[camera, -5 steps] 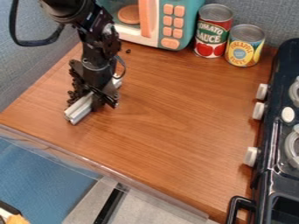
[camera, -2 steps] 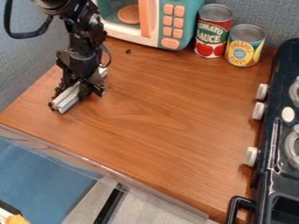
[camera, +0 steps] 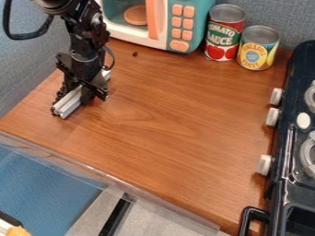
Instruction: Sweep into pile
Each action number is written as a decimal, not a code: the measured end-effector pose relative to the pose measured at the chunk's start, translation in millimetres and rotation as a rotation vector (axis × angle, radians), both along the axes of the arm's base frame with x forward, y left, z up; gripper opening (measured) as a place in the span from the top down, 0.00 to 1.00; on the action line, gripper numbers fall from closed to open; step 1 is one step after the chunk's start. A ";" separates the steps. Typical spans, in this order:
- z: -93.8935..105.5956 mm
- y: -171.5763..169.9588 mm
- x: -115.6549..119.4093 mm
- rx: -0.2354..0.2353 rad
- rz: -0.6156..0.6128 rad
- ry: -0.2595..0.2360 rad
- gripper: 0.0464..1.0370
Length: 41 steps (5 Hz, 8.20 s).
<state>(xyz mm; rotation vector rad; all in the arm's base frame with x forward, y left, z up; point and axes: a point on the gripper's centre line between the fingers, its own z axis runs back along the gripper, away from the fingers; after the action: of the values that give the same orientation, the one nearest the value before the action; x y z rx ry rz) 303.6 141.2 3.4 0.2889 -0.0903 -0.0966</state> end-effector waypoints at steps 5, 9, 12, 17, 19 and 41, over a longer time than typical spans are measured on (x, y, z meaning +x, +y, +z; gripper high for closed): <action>12.7 -106.1 -19.0 -0.184 -0.005 0.080 0.65; 5.0 -115.5 33.5 -0.105 0.336 0.018 0.65; 3.6 -89.4 72.7 -0.166 0.509 0.019 0.65; 6.3 -57.6 106.7 -0.205 0.608 -0.005 0.65; 7.2 -45.0 113.1 -0.212 0.645 -0.008 0.65; 47.5 -84.6 72.3 -0.154 0.521 -0.112 0.65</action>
<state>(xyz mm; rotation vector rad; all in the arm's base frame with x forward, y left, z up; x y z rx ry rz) 375.8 56.6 50.9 0.1561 -0.1300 0.4428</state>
